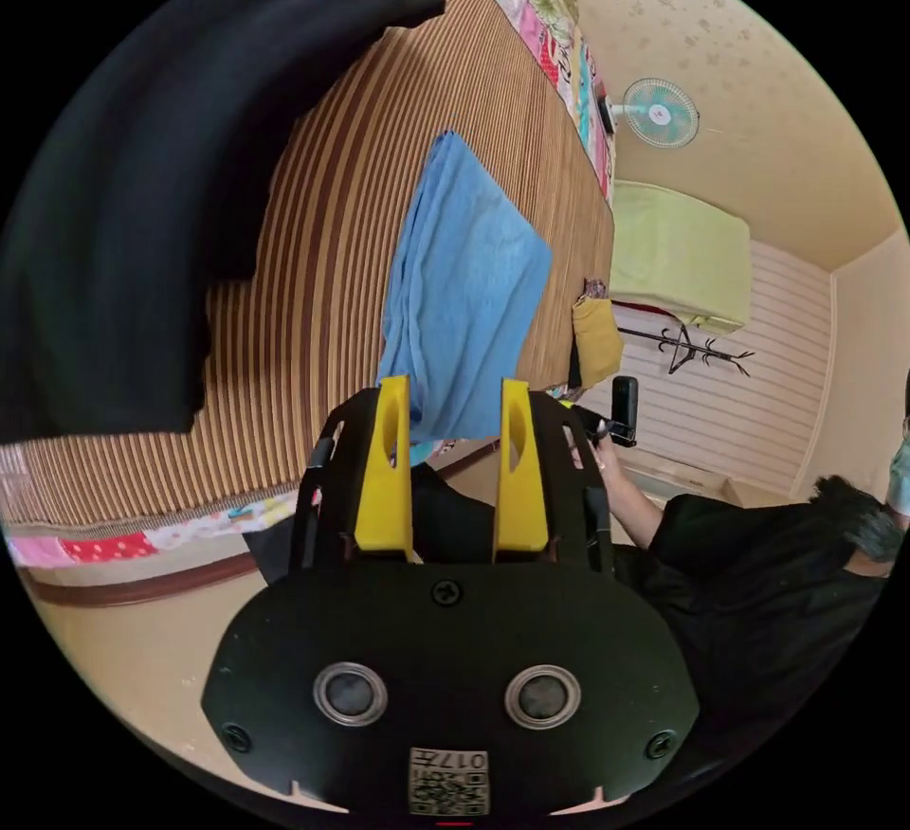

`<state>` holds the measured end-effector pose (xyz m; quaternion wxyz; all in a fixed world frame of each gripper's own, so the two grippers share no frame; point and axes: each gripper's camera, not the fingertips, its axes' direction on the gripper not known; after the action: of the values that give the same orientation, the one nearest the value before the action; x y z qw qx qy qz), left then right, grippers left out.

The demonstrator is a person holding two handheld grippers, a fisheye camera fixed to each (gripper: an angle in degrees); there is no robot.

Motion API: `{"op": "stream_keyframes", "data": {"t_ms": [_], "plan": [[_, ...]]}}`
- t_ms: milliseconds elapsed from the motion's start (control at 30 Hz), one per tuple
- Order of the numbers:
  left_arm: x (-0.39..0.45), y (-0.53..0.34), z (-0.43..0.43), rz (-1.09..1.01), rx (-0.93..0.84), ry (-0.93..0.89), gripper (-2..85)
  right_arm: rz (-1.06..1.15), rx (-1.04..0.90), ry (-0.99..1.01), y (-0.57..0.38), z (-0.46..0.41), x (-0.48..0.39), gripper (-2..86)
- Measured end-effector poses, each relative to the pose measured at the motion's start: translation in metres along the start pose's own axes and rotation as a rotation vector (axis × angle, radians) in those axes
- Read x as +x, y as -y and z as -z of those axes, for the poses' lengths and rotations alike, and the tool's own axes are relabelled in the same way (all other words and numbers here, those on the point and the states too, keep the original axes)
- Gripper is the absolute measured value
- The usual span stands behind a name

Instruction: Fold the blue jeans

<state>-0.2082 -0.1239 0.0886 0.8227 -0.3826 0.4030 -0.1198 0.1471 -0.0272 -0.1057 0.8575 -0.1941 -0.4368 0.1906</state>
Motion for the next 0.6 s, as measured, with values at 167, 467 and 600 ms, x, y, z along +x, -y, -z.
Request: {"op": "stream_keyframes", "data": {"t_ms": [167, 467, 600], "plan": [[-0.013, 0.046, -0.062, -0.004, -0.224, 0.146, 14.5, -0.049, -0.129, 0.091, 0.025, -0.065, 0.002, 15.0], [0.014, 0.002, -0.042, 0.116, -0.222, -0.230, 7.1, 0.015, -0.116, 0.373, -0.015, -0.018, -0.029, 6.8], [0.078, 0.008, -0.042, 0.047, -0.187, -0.416, 6.9, 0.130, 0.044, 0.351, -0.002, 0.113, -0.043, 6.8]]}}
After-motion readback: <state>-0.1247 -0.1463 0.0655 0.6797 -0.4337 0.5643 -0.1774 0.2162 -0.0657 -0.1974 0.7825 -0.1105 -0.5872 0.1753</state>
